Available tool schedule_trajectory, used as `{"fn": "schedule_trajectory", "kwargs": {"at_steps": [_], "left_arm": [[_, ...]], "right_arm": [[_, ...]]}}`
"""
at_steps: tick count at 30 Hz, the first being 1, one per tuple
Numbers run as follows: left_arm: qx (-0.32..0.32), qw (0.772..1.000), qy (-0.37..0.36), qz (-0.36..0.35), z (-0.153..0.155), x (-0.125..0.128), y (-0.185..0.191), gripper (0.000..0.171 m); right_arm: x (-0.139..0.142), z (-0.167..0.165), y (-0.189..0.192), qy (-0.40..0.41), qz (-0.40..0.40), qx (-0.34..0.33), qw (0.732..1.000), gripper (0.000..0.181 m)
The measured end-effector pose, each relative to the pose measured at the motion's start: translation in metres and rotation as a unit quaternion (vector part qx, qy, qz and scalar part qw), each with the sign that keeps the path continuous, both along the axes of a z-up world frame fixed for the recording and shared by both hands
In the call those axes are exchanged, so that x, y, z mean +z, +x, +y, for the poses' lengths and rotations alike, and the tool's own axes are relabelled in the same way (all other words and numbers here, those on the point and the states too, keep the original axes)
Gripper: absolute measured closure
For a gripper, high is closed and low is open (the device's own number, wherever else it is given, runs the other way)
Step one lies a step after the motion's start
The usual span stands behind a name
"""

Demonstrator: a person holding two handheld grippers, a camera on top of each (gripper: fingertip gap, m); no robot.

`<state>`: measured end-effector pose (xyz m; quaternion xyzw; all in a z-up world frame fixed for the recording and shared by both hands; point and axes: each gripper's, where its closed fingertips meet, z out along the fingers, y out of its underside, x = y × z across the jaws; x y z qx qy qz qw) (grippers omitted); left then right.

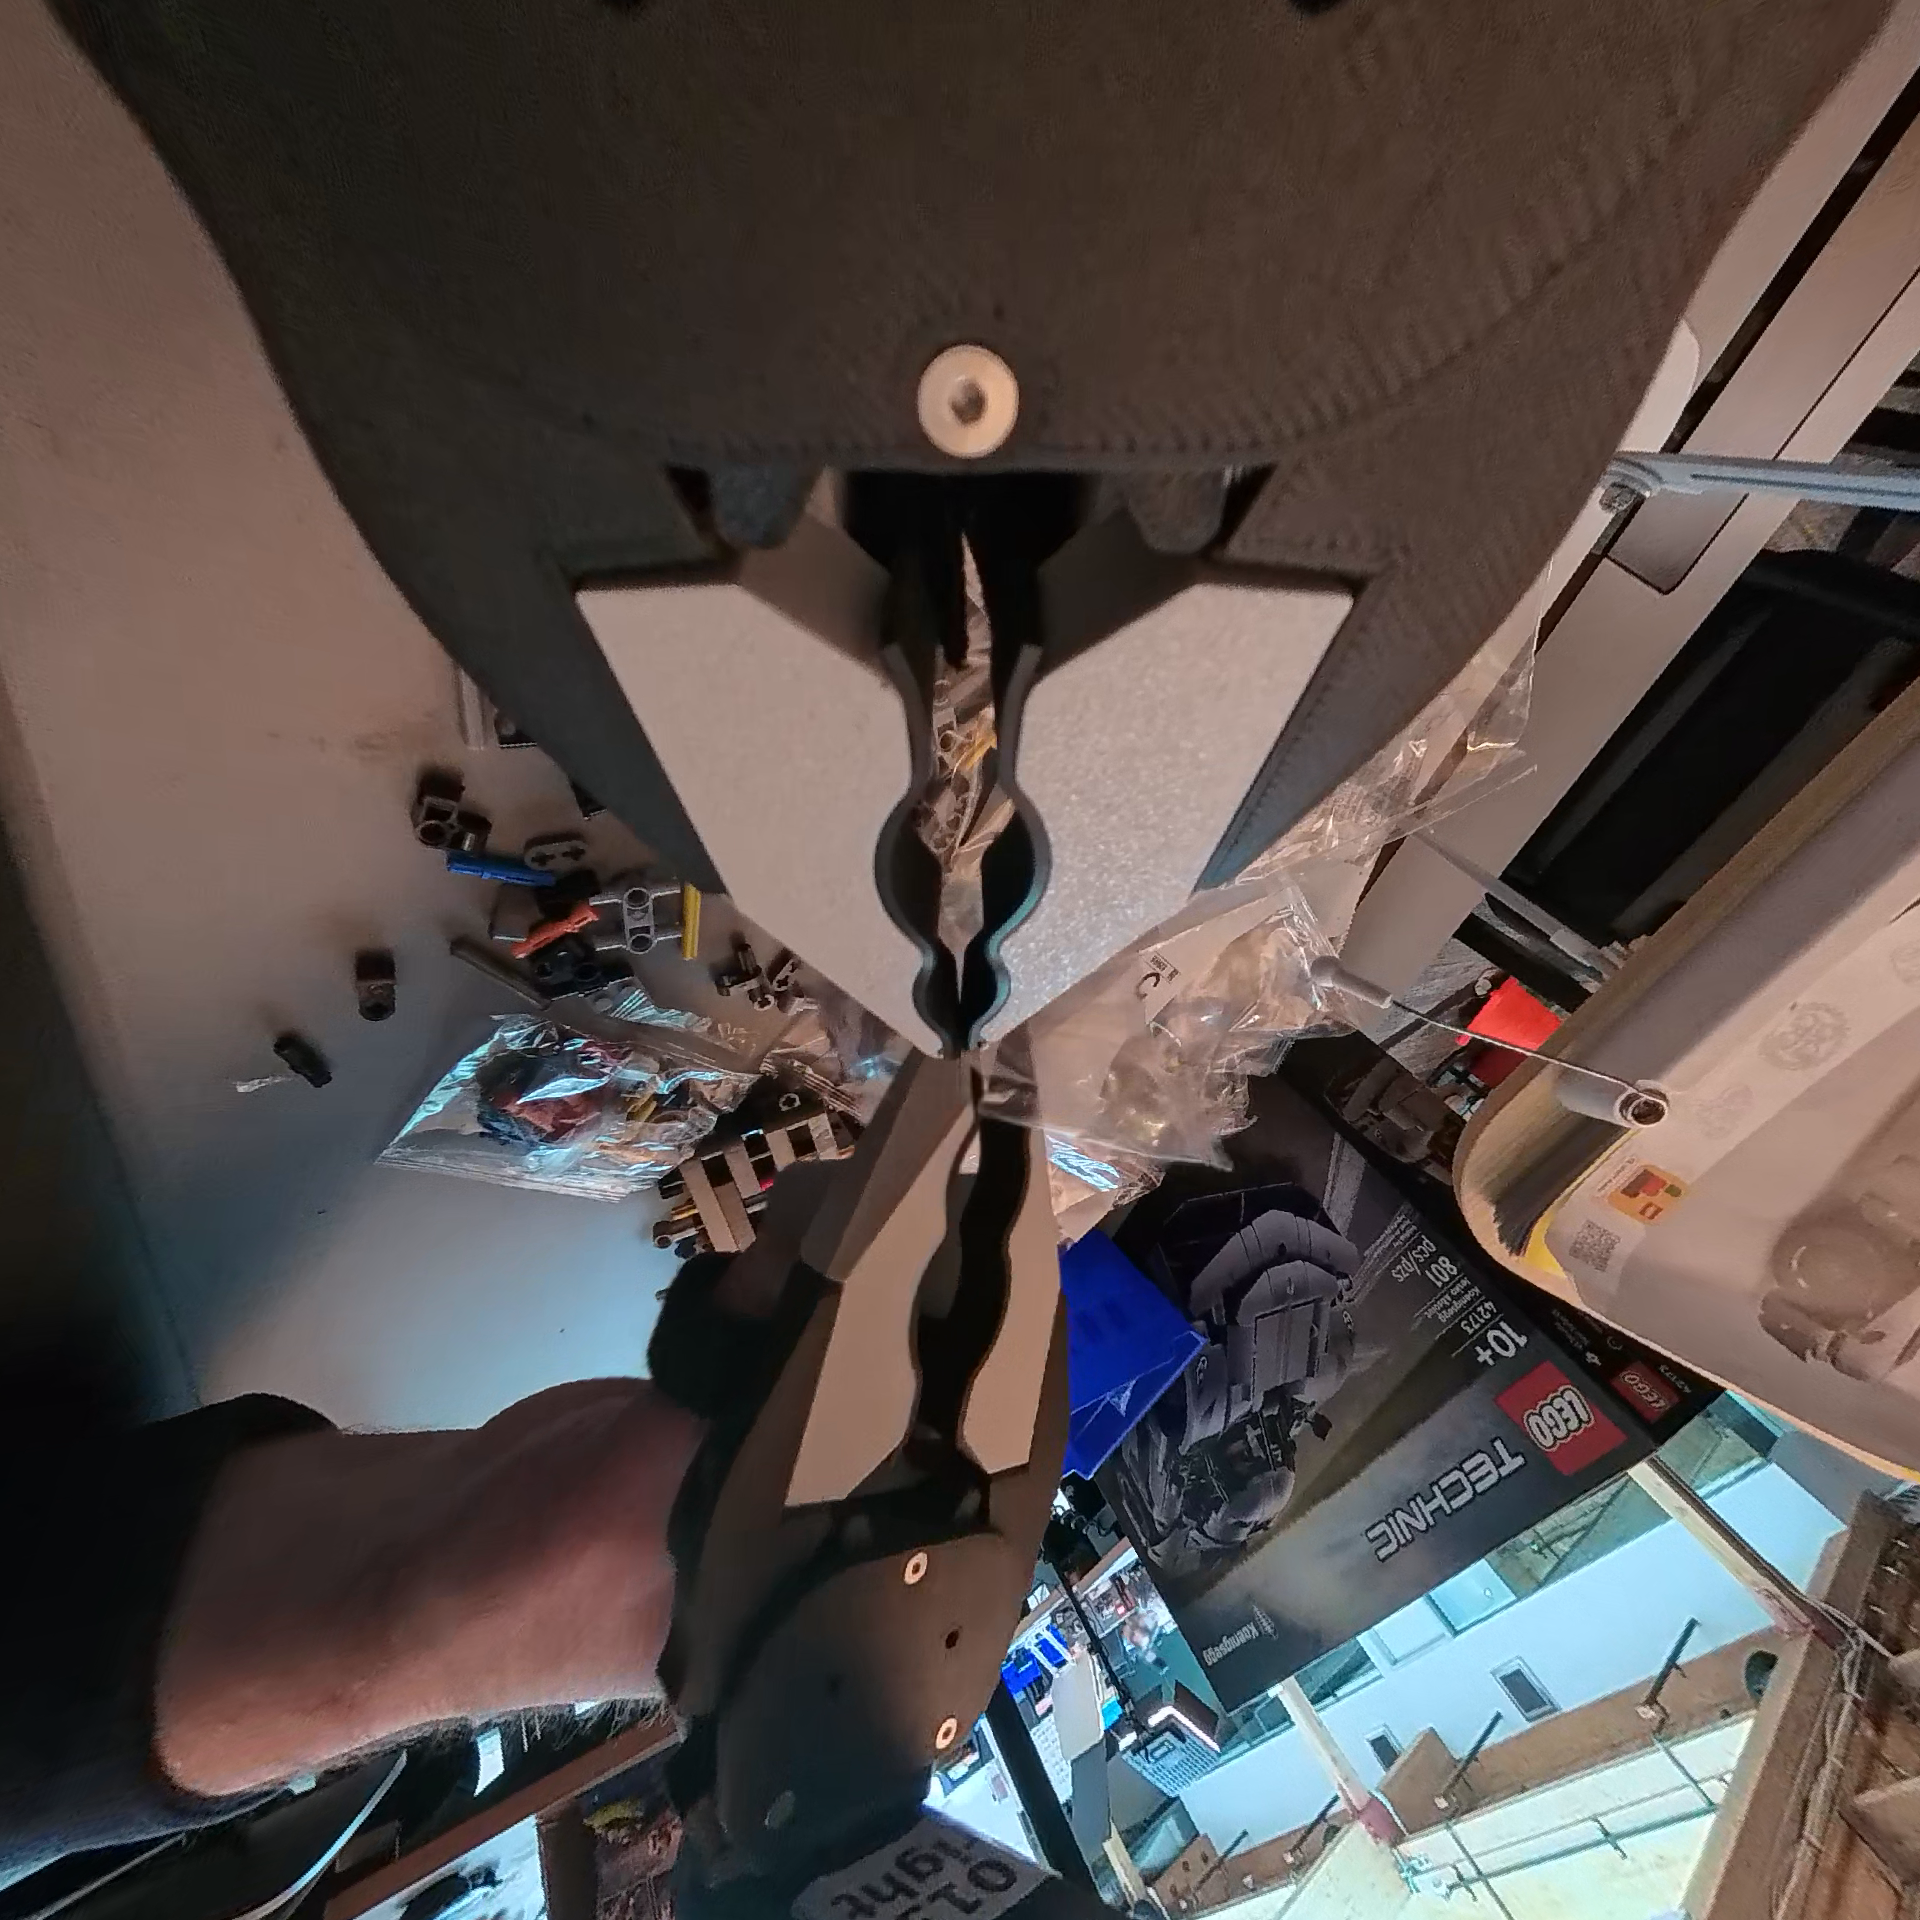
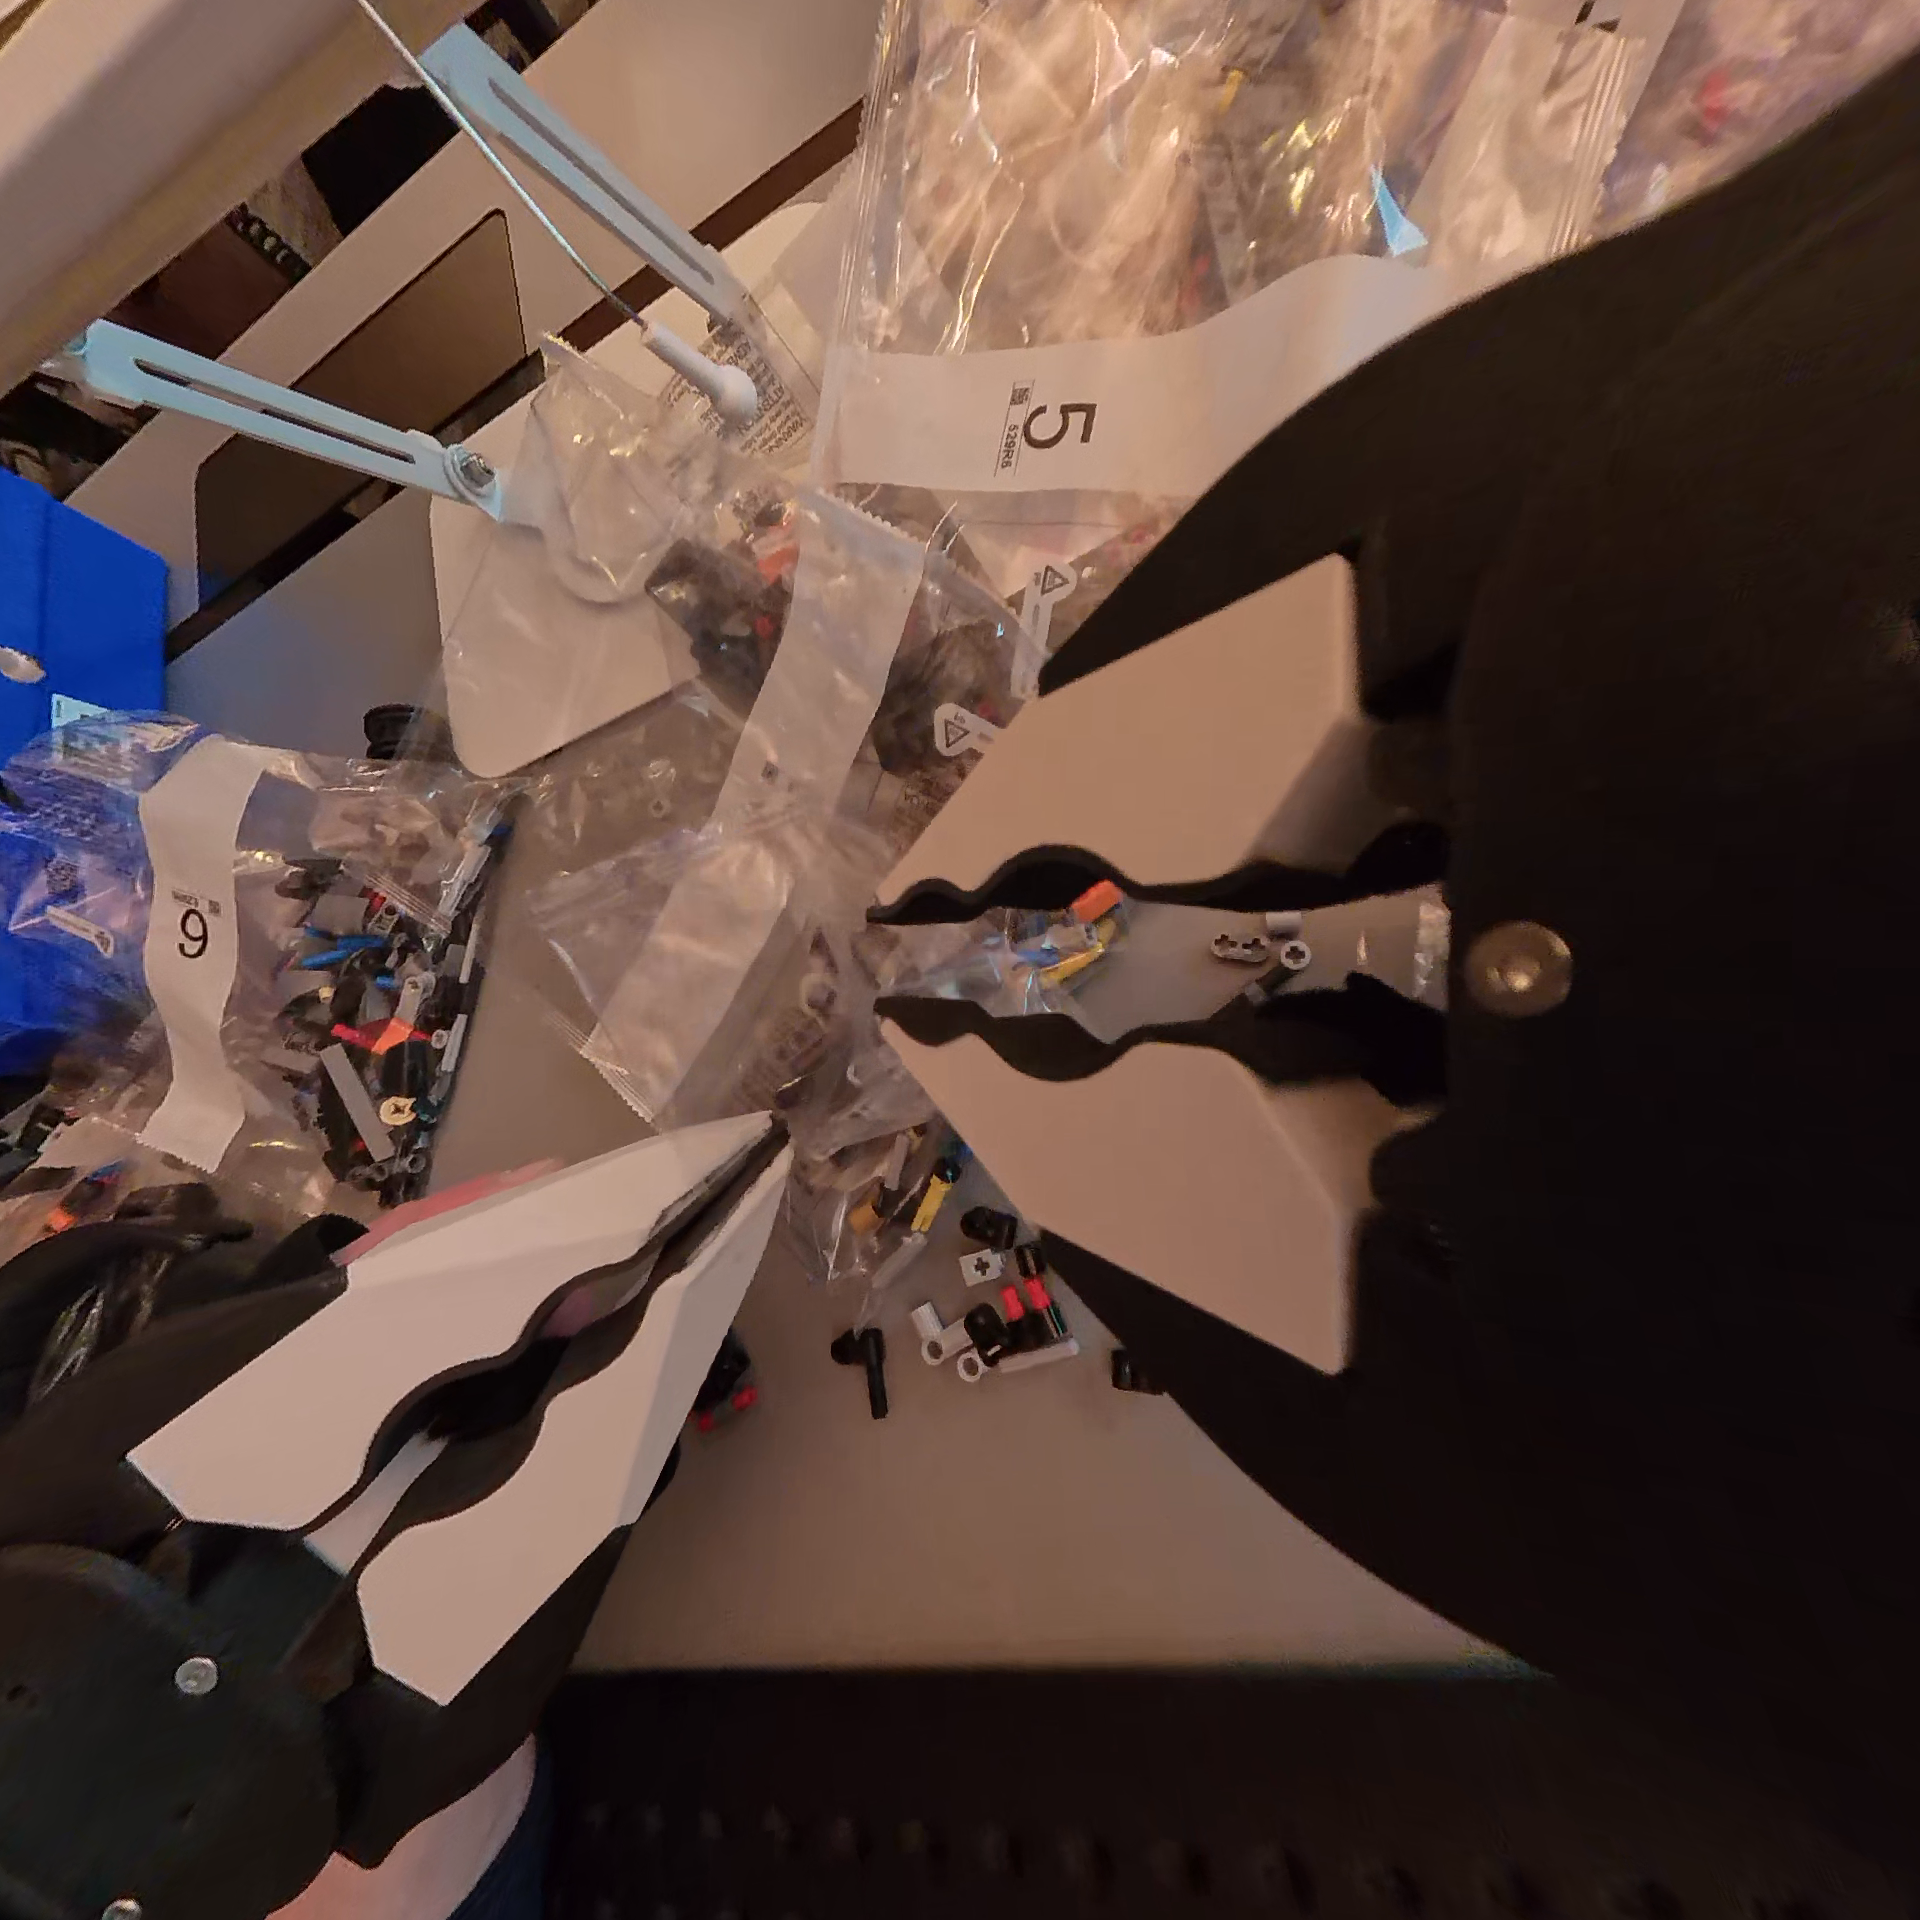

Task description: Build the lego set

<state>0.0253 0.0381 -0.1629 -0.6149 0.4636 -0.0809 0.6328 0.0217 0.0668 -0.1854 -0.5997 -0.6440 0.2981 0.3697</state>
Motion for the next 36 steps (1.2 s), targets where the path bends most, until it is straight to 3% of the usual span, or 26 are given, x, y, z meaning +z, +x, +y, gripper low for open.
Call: {"fn": "schedule_trajectory", "kwargs": {"at_steps": [2, 9, 15, 20, 22, 25, 28, 32, 36], "left_arm": [[-0.001, 1.0, -0.001, -0.001, 0.0, 0.0, 0.0, 0.171], [0.01, 1.0, -0.002, 0.009, 0.002, -0.001, -0.005, 0.171], [0.013, 1.0, -0.004, 0.006, 0.003, 0.0, -0.007, 0.171], [0.031, 0.999, -0.002, 0.004, 0.007, 0.003, -0.016, 0.171], [0.039, 0.999, -0.004, -0.004, 0.009, 0.005, -0.02, 0.171], [0.044, 0.999, -0.006, -0.001, 0.01, 0.004, -0.021, 0.171], [0.041, 0.999, -0.006, 0.005, 0.01, 0.002, -0.019, 0.171], [0.039, 0.999, -0.008, 0.006, 0.009, 0.001, -0.018, 0.171], [0.038, 0.999, -0.01, 0.006, 0.01, 0.0, -0.017, 0.171]], "right_arm": [[-0.001, 0.006, 0.002, 0.006, -0.005, -0.014, 1.0, 0.181], [-0.003, 0.019, 0.009, 0.022, -0.021, -0.048, 0.998, 0.181], [0.007, 0.014, 0.01, 0.008, 0.006, -0.03, 0.999, 0.181], [0.031, -0.002, 0.015, -0.022, 0.067, 0.025, 0.997, 0.179], [0.041, -0.016, 0.019, -0.043, 0.095, 0.077, 0.992, 0.179], [0.016, -0.043, 0.022, -0.078, 0.03, 0.149, 0.985, 0.167], [-0.022, -0.063, 0.017, -0.053, -0.06, 0.19, 0.979, 0.163], [-0.062, -0.067, 0.018, -0.027, -0.153, 0.198, 0.968, 0.163], [-0.071, -0.071, 0.016, -0.032, -0.168, 0.206, 0.964, 0.167]]}}
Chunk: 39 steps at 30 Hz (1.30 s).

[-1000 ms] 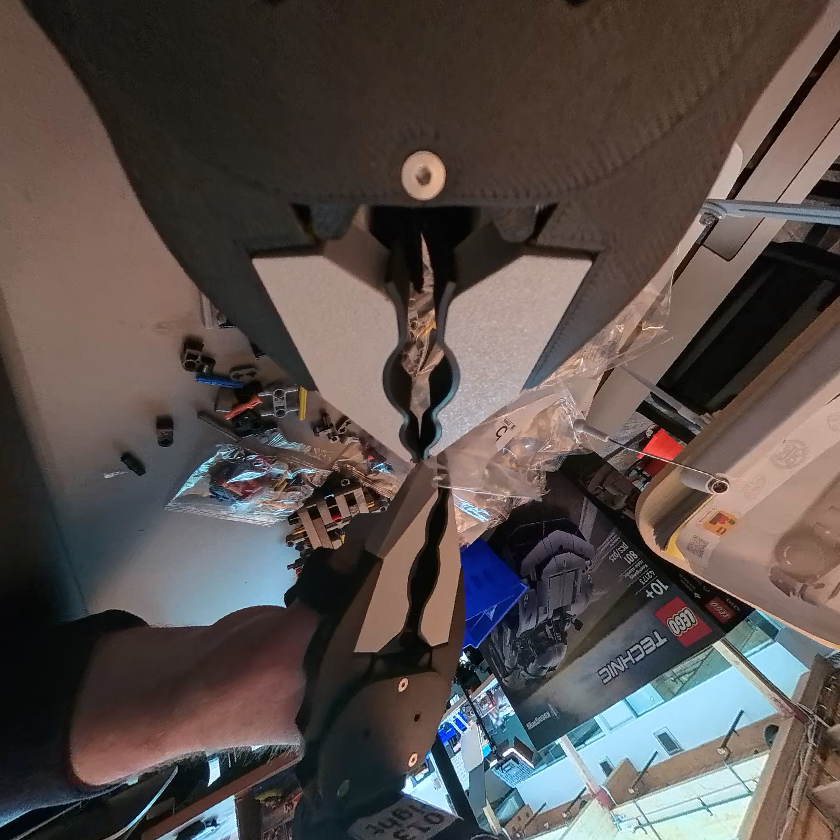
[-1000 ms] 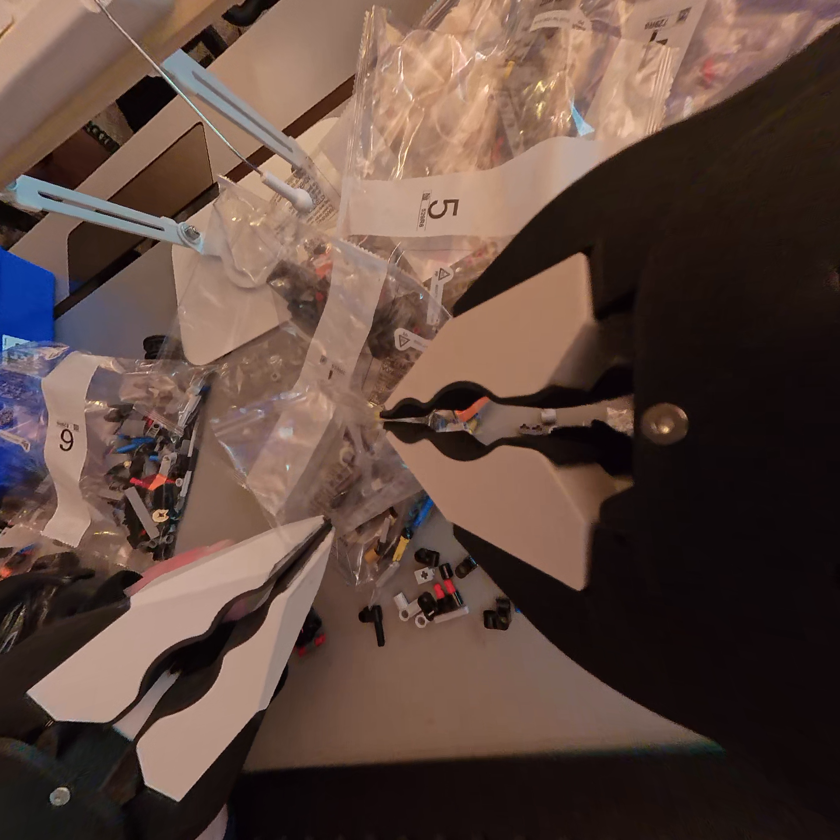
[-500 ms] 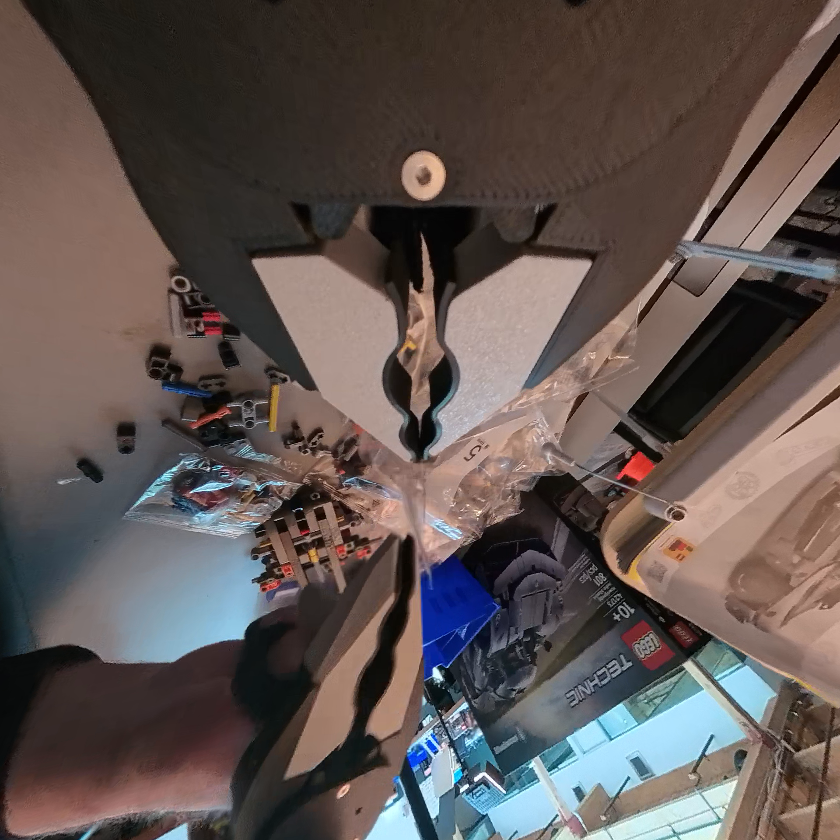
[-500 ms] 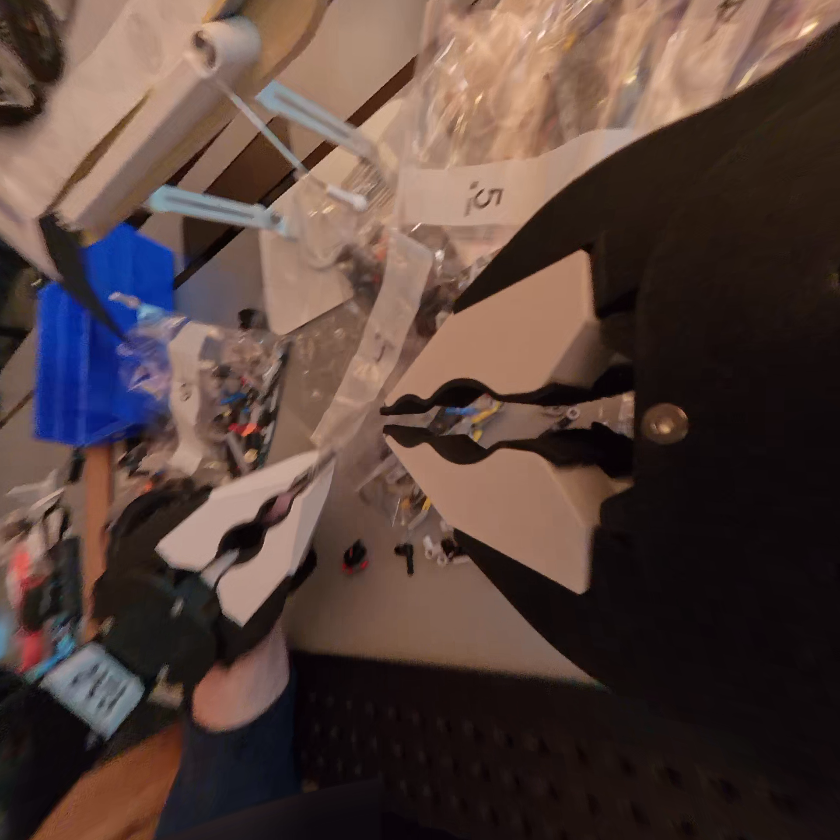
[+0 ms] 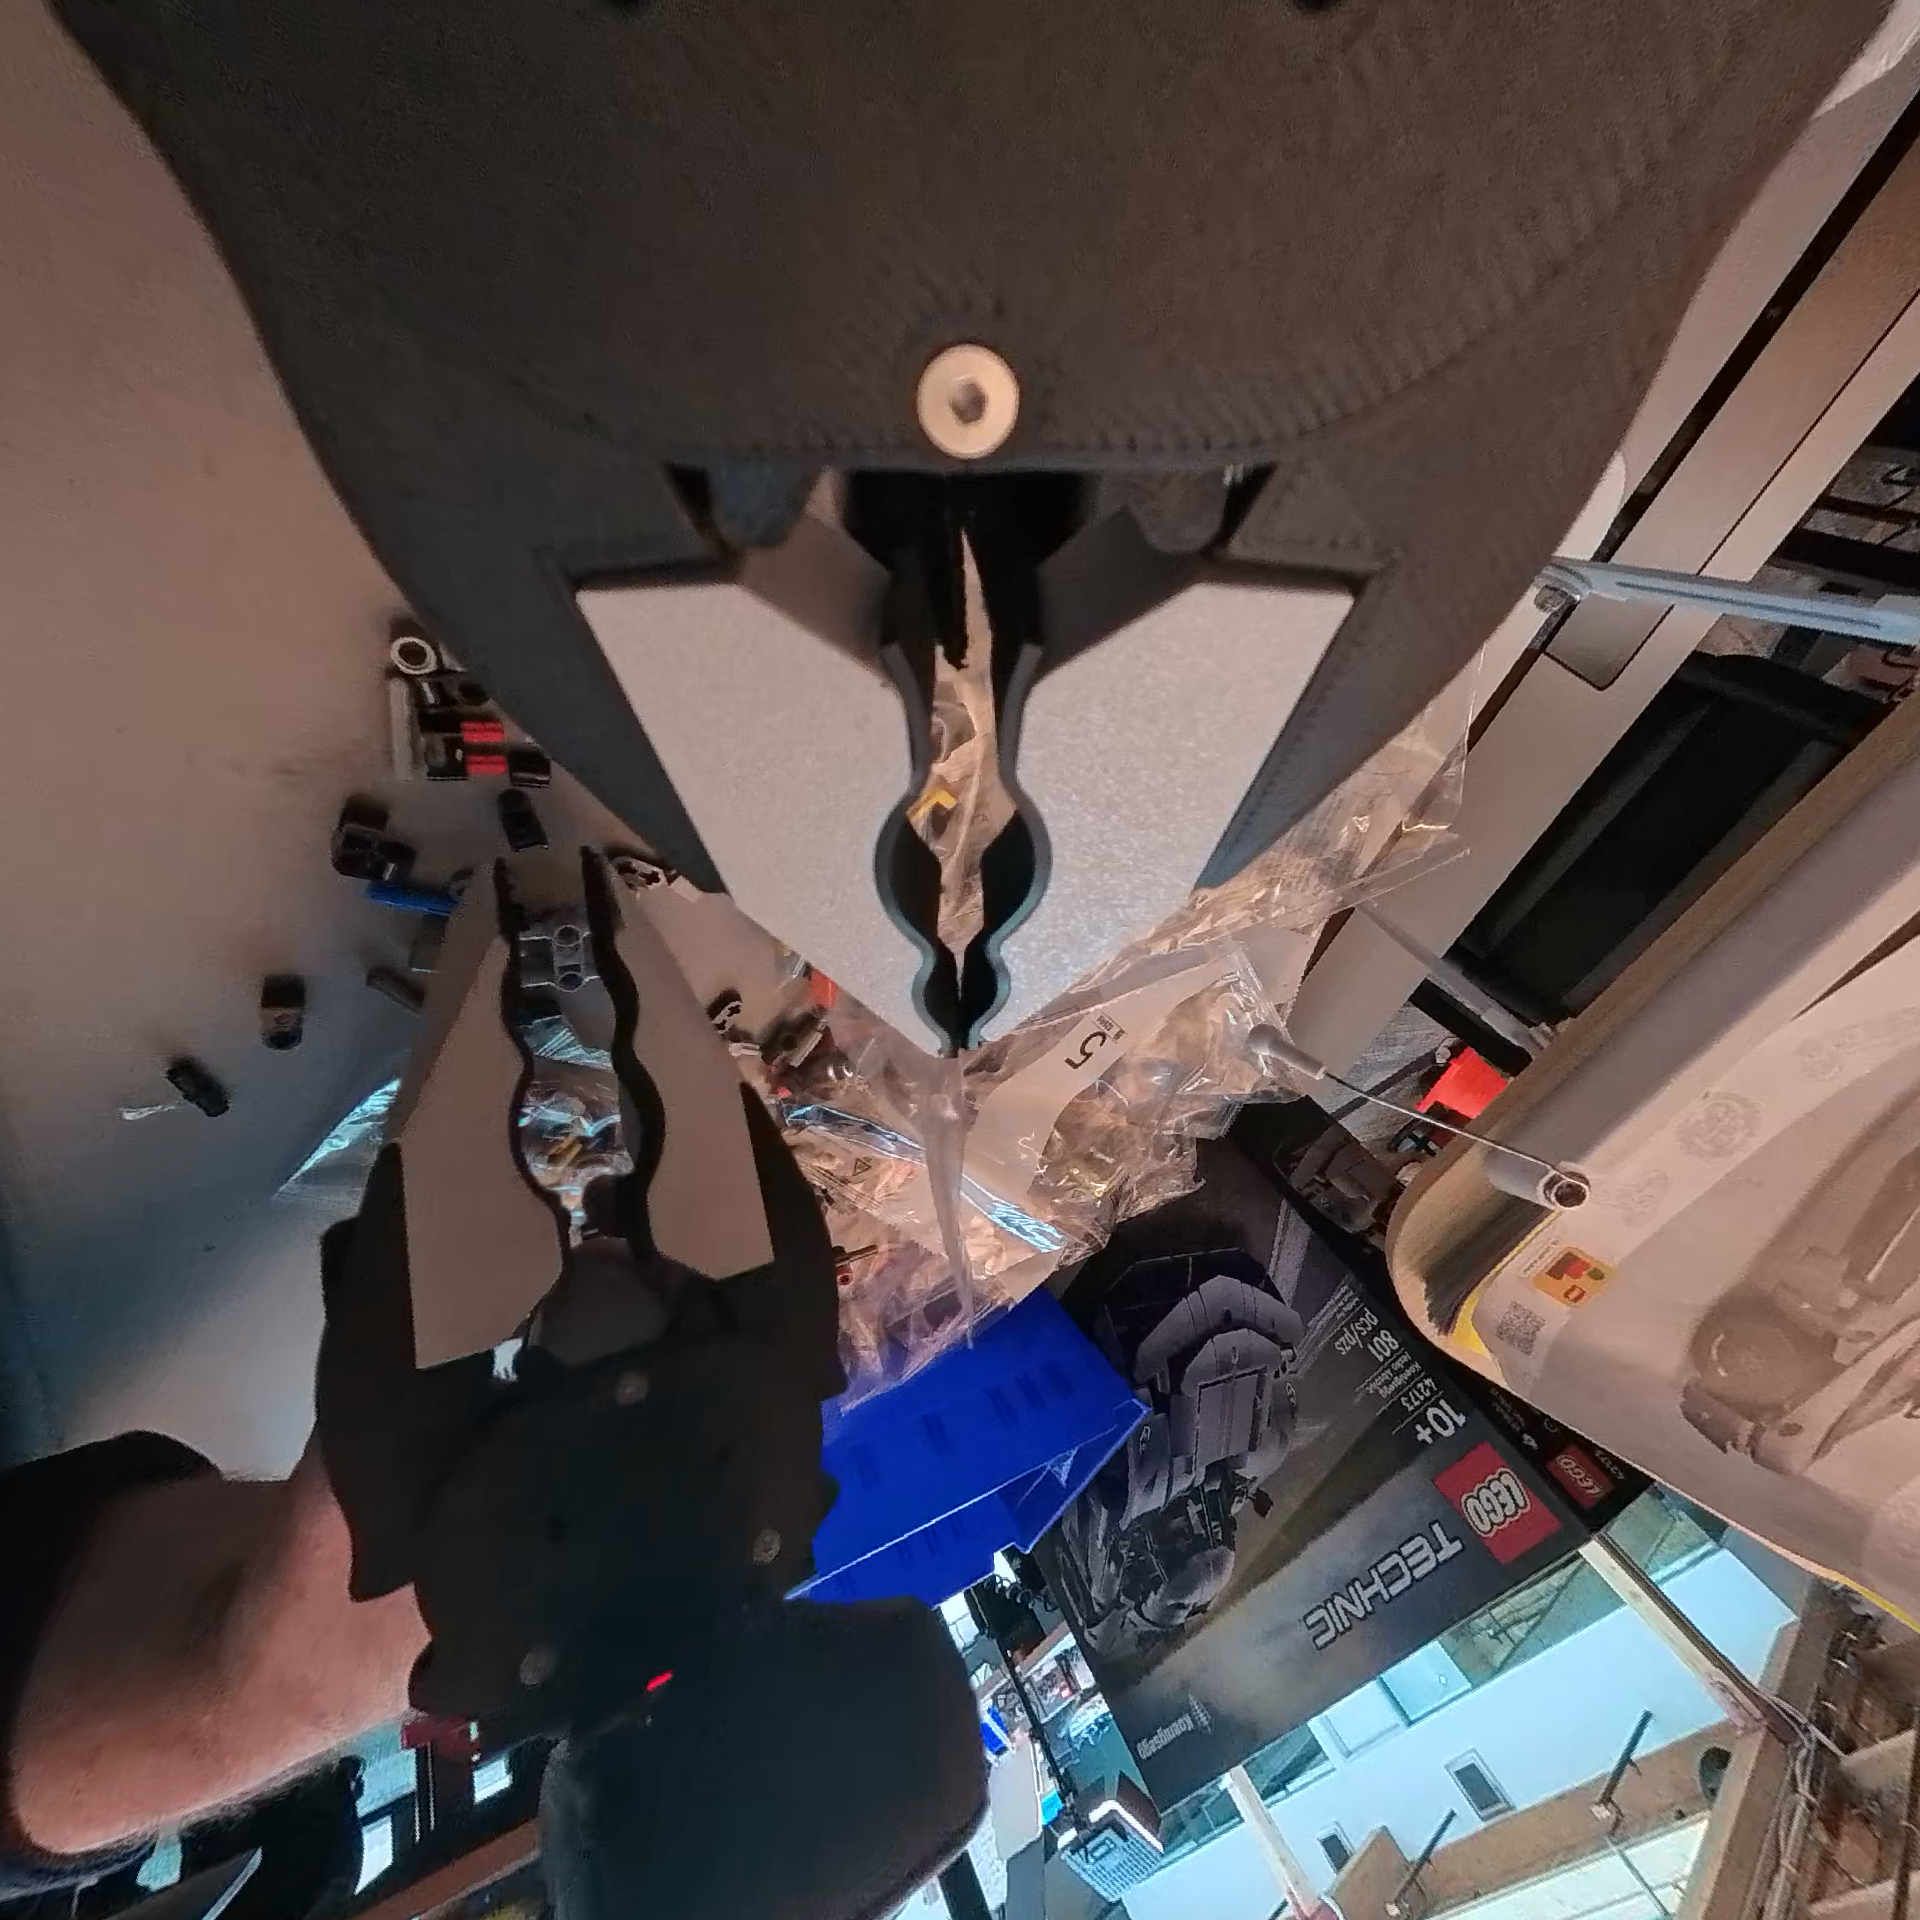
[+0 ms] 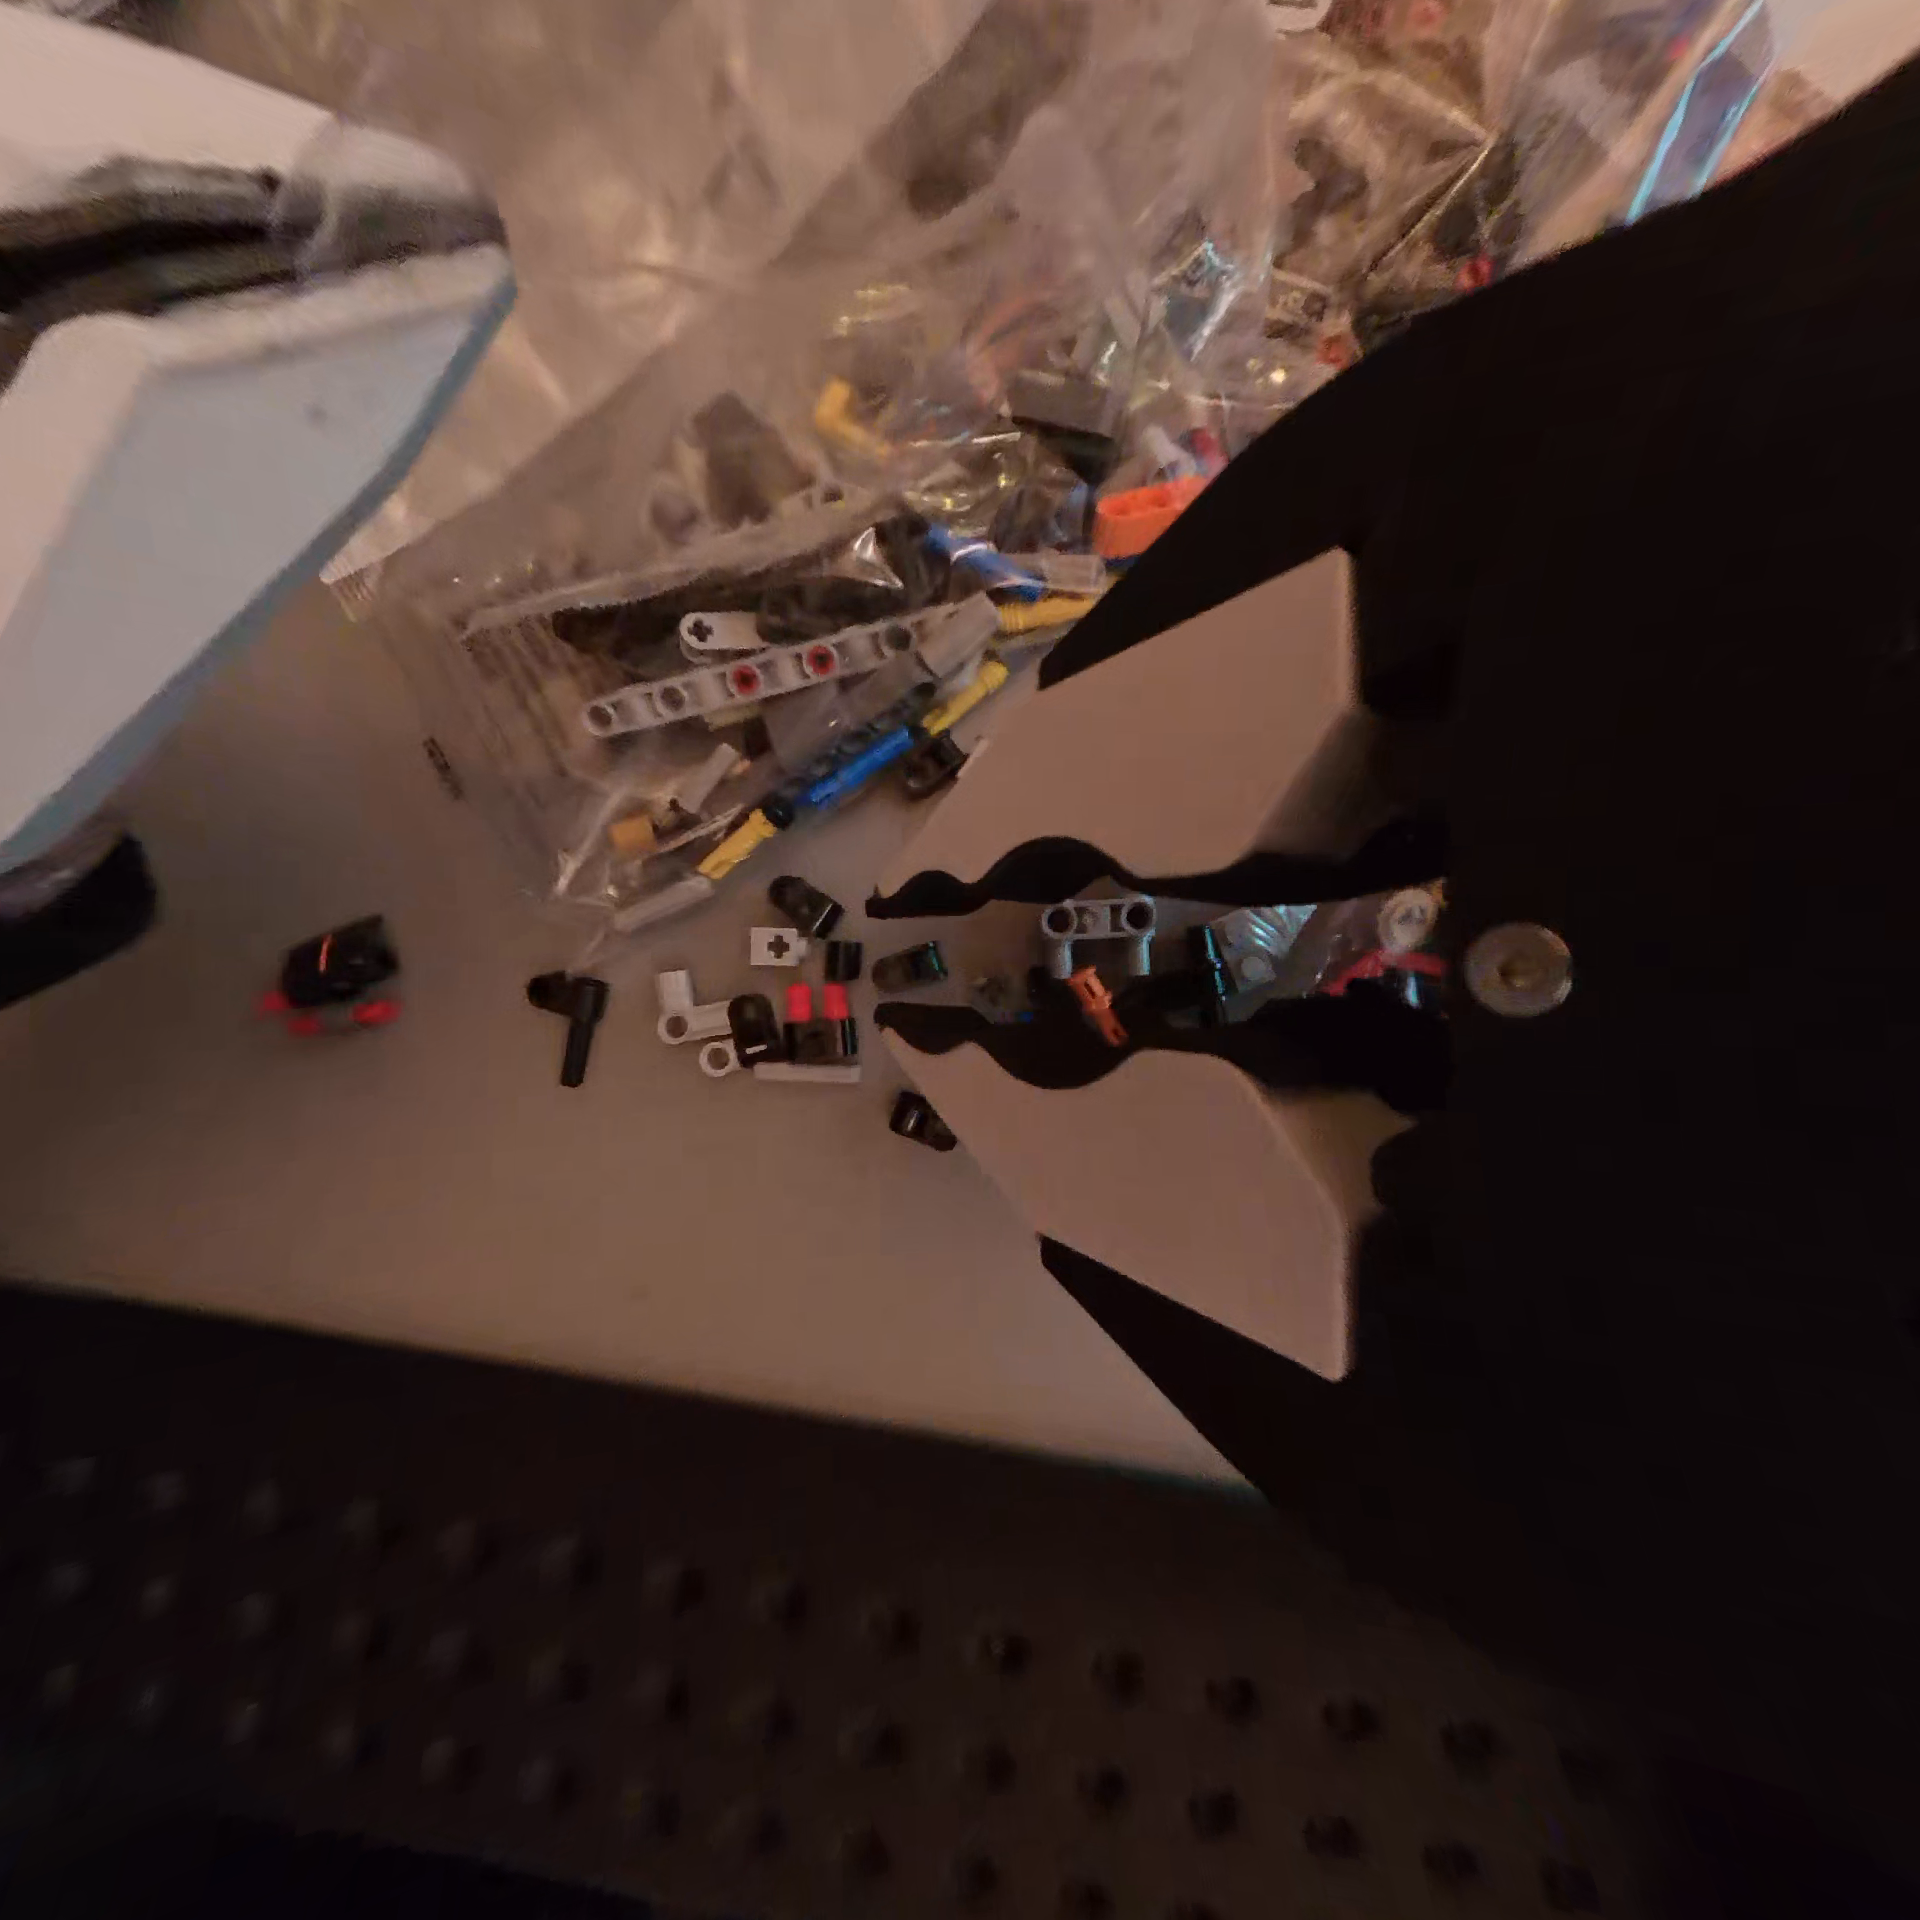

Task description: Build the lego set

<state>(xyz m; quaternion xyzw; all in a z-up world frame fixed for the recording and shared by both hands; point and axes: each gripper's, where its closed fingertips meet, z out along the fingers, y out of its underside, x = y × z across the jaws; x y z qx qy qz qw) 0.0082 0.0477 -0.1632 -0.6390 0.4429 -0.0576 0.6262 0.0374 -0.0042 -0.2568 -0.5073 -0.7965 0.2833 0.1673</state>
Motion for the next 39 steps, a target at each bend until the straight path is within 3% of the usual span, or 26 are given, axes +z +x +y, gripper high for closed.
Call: {"fn": "schedule_trajectory", "kwargs": {"at_steps": [4, 8, 10, 15, 17, 24, 28, 32, 36, 39], "left_arm": [[-0.001, 1.0, -0.002, 0.001, 0.0, -0.001, 0.001, 0.171], [-0.001, 1.0, -0.003, -0.001, 0.0, -0.001, 0.001, 0.171], [-0.001, 1.0, -0.004, -0.003, 0.0, -0.001, 0.001, 0.171], [-0.005, 1.0, -0.008, -0.006, -0.001, -0.001, 0.003, 0.171], [-0.008, 1.0, -0.011, -0.007, -0.001, -0.002, 0.005, 0.171], [-0.01, 1.0, -0.019, -0.02, -0.001, -0.002, 0.005, 0.171], [-0.009, 0.999, -0.022, -0.027, 0.0, -0.001, 0.004, 0.171], [-0.005, 0.999, -0.021, -0.031, 0.0, 0.001, 0.002, 0.171], [0.0, 0.999, -0.023, -0.033, 0.001, 0.001, 0.0, 0.171], [0.002, 0.999, -0.023, -0.033, 0.002, 0.002, 0.0, 0.171]], "right_arm": [[-0.015, 0.003, 0.003, 0.022, -0.034, -0.001, 0.999, 0.172], [-0.013, 0.005, 0.003, 0.033, -0.031, -0.003, 0.999, 0.178], [0.004, 0.01, 0.001, 0.038, 0.004, -0.013, 0.999, 0.177], [0.083, 0.029, -0.006, 0.018, 0.187, -0.074, 0.979, 0.178], [0.096, 0.036, -0.007, 0.012, 0.221, -0.092, 0.971, 0.178], [0.074, 0.068, -0.02, 0.124, 0.184, -0.163, 0.962, 0.173], [0.079, 0.066, -0.017, 0.105, 0.192, -0.16, 0.962, 0.171], [0.085, 0.053, -0.003, 0.043, 0.196, -0.123, 0.972, 0.181], [0.063, 0.038, 0.001, 0.019, 0.143, -0.084, 0.986, 0.18], [0.029, 0.04, 0.001, 0.019, 0.065, -0.091, 0.994, 0.165]]}}
